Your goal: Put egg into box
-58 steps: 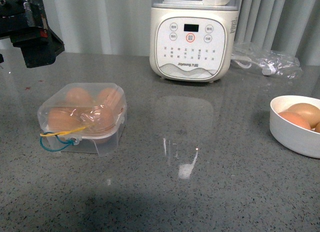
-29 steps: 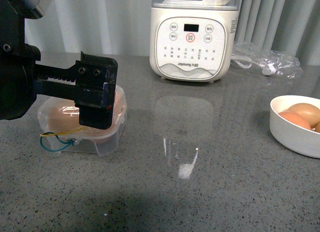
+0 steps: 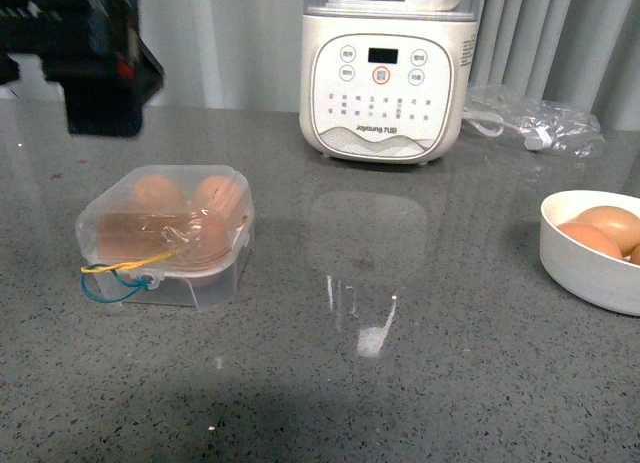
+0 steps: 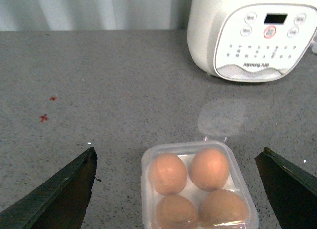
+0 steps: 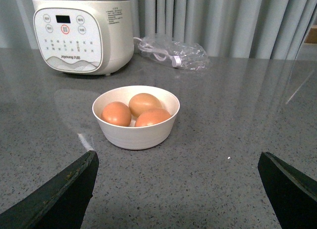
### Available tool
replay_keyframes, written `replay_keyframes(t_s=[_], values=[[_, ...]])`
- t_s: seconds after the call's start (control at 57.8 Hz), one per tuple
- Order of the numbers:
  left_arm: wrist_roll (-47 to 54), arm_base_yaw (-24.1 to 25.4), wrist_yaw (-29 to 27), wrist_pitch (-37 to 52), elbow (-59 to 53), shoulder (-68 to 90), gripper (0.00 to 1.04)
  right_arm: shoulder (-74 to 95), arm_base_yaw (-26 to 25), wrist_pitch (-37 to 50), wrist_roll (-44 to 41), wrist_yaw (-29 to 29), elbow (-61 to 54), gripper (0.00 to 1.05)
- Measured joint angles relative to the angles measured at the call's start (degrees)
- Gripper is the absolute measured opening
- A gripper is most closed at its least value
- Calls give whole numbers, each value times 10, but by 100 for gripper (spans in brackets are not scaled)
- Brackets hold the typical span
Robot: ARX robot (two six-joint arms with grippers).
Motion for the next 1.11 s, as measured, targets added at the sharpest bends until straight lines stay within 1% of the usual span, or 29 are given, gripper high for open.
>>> replay_keyframes(t_s=[0.19,0.398,0.45,0.553,0.623,0.64,0.692,0.899,0.986,1.02,1.038,1.055,1.107], values=[[-12,41,0,-69,-2,-96,98,0,0,0,0,0,0,98],[-11,44,-3,-127,-48,-188,98,0,0,0,0,0,0,98],[-9,42,-12,-134,-58,-202,98,0,0,0,0,0,0,98],[-12,44,-11,-148,-72,-224,98,0,0,0,0,0,0,98],[1,57,-5,-58,-123,-248,84,0,0,0,0,0,0,98],[1,59,-2,-49,-130,-252,82,0,0,0,0,0,0,98],[4,73,9,-15,-168,-276,71,0,0,0,0,0,0,98],[8,103,34,7,-245,-325,38,0,0,0,0,0,0,98],[10,114,48,11,-275,-349,20,0,0,0,0,0,0,98],[10,140,88,11,-287,-363,10,0,0,0,0,0,0,98],[10,151,96,11,-294,-369,5,0,0,0,0,0,0,98],[9,159,98,11,-299,-375,4,0,0,0,0,0,0,98],[12,170,99,11,-313,-388,4,0,0,0,0,0,0,98]])
